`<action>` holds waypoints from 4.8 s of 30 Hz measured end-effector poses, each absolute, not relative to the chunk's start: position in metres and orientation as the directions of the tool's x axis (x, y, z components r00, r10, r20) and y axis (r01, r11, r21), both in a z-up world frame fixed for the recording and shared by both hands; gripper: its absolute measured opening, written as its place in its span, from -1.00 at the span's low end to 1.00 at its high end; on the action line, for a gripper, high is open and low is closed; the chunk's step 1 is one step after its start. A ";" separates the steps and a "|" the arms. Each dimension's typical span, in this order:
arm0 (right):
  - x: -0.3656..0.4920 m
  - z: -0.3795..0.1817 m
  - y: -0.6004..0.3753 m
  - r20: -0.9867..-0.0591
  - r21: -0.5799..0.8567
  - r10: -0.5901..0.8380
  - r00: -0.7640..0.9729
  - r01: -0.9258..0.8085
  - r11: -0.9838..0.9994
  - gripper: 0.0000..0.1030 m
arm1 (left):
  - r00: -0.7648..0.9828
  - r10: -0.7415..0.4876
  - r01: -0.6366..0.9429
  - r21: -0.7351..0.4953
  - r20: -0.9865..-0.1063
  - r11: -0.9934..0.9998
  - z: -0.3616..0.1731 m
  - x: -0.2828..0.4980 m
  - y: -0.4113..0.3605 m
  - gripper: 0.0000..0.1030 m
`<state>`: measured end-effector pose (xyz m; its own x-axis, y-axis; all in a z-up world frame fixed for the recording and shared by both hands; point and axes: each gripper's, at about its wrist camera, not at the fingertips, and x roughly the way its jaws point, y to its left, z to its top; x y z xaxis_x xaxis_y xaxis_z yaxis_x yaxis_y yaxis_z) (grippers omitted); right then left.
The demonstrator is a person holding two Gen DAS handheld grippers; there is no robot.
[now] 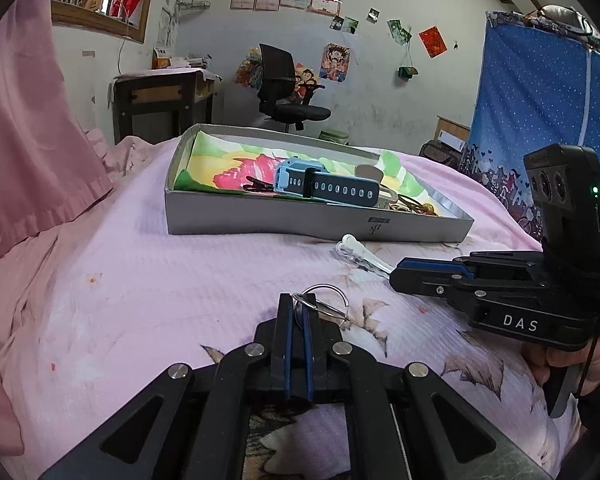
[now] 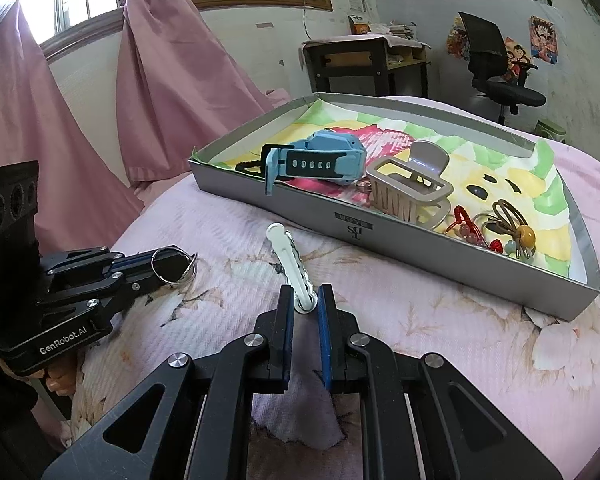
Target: Organize jewelry
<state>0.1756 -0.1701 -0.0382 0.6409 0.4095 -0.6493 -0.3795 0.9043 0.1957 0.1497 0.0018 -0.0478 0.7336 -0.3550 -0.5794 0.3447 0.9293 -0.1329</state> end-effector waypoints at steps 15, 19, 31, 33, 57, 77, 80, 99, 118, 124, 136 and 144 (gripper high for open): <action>0.181 -0.042 -0.166 -0.666 0.199 0.407 0.625 -0.377 0.905 -0.79 | 0.735 -0.368 0.356 -0.138 -0.570 0.924 -0.046 0.155 -0.001 -0.54; 0.181 -0.042 -0.165 -0.665 0.196 0.405 0.628 -0.377 0.905 -0.79 | 0.732 -0.376 0.365 -0.139 -0.567 0.920 -0.047 0.155 -0.002 -0.78; 0.174 -0.035 -0.172 -0.628 0.209 0.411 0.661 -0.365 0.907 -0.80 | 0.767 -0.368 0.365 -0.114 -0.526 0.924 -0.036 0.147 -0.007 -0.83; 0.171 -0.029 -0.175 -0.609 0.217 0.416 0.675 -0.363 0.906 -0.95 | 0.776 -0.369 0.363 -0.117 -0.512 0.925 -0.029 0.145 -0.006 -0.83; 0.157 0.010 -0.209 -0.460 0.277 0.424 0.780 -0.327 0.903 -0.96 | 0.814 -0.314 0.284 -0.138 -0.489 0.949 0.024 0.178 0.000 -0.83; 0.212 -0.027 -0.237 -0.557 0.310 0.235 0.796 -0.063 0.949 -0.96 | 0.738 -0.187 0.142 -0.122 -0.648 0.982 -0.013 0.242 -0.017 -0.83; 0.214 -0.030 -0.234 -0.568 0.304 0.236 0.789 -0.066 0.951 -0.96 | 0.735 -0.186 0.142 -0.121 -0.652 0.982 -0.014 0.243 -0.018 -0.83; 0.209 -0.030 -0.225 -0.583 0.244 0.213 0.784 -0.081 0.966 -0.70 | 0.768 -0.189 0.176 -0.083 -0.611 0.981 -0.006 0.224 -0.026 0.10; 0.145 0.007 -0.237 -0.401 0.247 0.128 0.907 -0.028 0.969 0.78 | 0.889 -0.181 0.147 -0.112 -0.421 0.983 0.005 0.160 -0.003 1.00; 0.118 0.015 -0.233 -0.348 0.242 0.114 0.930 -0.028 0.970 0.98 | 0.909 -0.182 0.148 -0.119 -0.376 0.982 0.008 0.135 0.002 1.00; 0.073 0.015 -0.224 -0.325 0.226 0.099 0.941 -0.024 0.974 0.98 | 0.929 -0.162 0.136 -0.101 -0.333 0.986 0.011 0.089 0.012 1.00; 0.043 0.015 -0.215 -0.312 0.192 0.080 0.947 -0.019 0.981 0.98 | 0.940 -0.142 0.123 -0.082 -0.310 0.989 0.011 0.059 0.017 1.00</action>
<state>0.0428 -0.2146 0.0147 0.9469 0.0795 -0.3115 -0.0193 0.9812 0.1918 0.0590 0.0172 0.0114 0.9400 -0.1424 -0.3101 0.1230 0.9891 -0.0816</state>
